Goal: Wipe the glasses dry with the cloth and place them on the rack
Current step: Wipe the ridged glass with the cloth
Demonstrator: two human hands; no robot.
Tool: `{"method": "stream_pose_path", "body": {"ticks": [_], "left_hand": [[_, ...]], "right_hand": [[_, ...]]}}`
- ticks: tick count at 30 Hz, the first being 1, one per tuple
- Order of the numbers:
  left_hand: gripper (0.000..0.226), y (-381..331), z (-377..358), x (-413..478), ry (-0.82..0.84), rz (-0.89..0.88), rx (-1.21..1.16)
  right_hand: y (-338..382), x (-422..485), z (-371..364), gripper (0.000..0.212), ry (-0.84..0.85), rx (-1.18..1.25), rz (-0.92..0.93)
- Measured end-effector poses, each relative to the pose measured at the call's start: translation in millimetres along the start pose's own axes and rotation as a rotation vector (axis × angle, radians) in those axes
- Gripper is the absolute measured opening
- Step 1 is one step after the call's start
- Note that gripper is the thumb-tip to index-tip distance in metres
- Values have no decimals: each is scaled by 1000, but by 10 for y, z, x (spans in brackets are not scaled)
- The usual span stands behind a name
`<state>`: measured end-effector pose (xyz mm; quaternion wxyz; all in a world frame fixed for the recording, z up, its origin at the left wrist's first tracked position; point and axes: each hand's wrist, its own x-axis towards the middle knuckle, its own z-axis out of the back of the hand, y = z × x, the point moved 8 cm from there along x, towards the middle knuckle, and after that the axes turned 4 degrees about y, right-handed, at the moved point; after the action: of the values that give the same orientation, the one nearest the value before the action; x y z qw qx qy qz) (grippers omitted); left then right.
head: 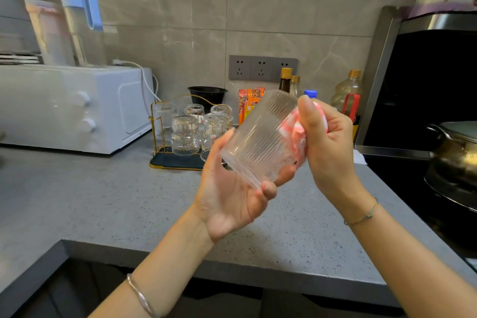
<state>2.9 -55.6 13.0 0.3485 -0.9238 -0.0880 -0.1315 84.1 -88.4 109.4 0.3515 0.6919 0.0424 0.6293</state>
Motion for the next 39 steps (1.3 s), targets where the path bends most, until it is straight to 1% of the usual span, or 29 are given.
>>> {"method": "stream_pose_path", "body": {"ticks": [1, 2, 3, 4, 6, 8, 9, 11, 12, 13, 15, 17, 18, 20, 21, 23, 24, 25, 26, 27, 29, 31, 32, 34, 36, 37, 38, 39], "left_hand": [[76, 21, -8, -3, 51, 39, -70], [80, 17, 14, -2, 53, 65, -69], [84, -6, 41, -2, 15, 67, -5], [89, -60, 99, -7, -66, 48, 120], [92, -246, 192, -36, -271, -42, 440], [84, -427, 130, -72, -409, -130, 800], [81, -499, 70, -98, -472, -165, 1018], [81, -608, -50, -153, -584, -269, 1441], [81, -638, -99, -173, -630, -334, 1590], [80, -637, -135, -186, -651, -391, 1655], [75, -614, -135, -190, -634, -453, 1621], [66, -606, -72, -190, -586, -436, 1439], [62, -596, -21, -192, -565, -407, 1275], [66, -470, 138, -155, -499, -305, 801], [71, -337, 170, -115, -428, -231, 530], [75, -71, 85, -49, -199, -83, 56], [75, -6, 43, -44, -106, -32, -84], [75, 8, 33, -42, -58, -5, -123], [77, -6, 58, -43, -65, 7, -85], [78, -33, 107, -44, -120, 11, 10], [76, -141, 211, -54, -290, -6, 291], [71, -320, 249, -76, -410, -93, 533], [73, -409, 238, -92, -446, -147, 670], [77, -527, 194, -134, -509, -209, 1025], [78, -615, 144, -184, -593, -306, 1346], [78, -640, 124, -199, -620, -365, 1415], [75, -645, 101, -206, -616, -409, 1412], [70, -642, 109, -211, -596, -428, 1349]], "right_hand": [[1, 5, -5, 40, 3, 0, 0], [-13, 7, 3, 40, -5, -4, -7], [-39, 7, 26, 39, -24, -10, -22], [-60, 10, 60, 40, -49, -12, -40], [-77, 27, 129, 44, -88, -36, -59], [-49, 59, 147, 42, -85, -94, -42], [-35, 71, 139, 41, -77, -114, -36], [-30, 82, 124, 42, -72, -144, -41], [-35, 83, 111, 42, -70, -154, -43], [-42, 78, 93, 42, -65, -162, -47], [-46, 66, 58, 44, -48, -171, -51], [-49, 44, 26, 46, -25, -145, -58], [-61, 33, 22, 46, -18, -118, -71], [-78, 24, 17, 45, -10, -58, -94], [-80, 32, 11, 45, -4, -42, -92], [-98, 46, 2, 41, 4, -34, -84], [-116, 47, -1, 39, 7, -31, -84], [-141, 47, 3, 37, 10, -32, -85], [-175, 41, 7, 36, 12, -33, -96], [-210, 29, 18, 37, 5, -32, -114], [-270, 20, 74, 41, -39, -21, -155], [-278, 46, 124, 43, -78, -42, -171], [-262, 61, 126, 41, -80, -73, -165], [-227, 85, 110, 39, -71, -135, -145], [-224, 89, 97, 39, -75, -162, -146], [-234, 85, 83, 41, -80, -159, -156], [-245, 77, 66, 43, -85, -152, -167], [-252, 71, 49, 45, -90, -151, -176]]}}
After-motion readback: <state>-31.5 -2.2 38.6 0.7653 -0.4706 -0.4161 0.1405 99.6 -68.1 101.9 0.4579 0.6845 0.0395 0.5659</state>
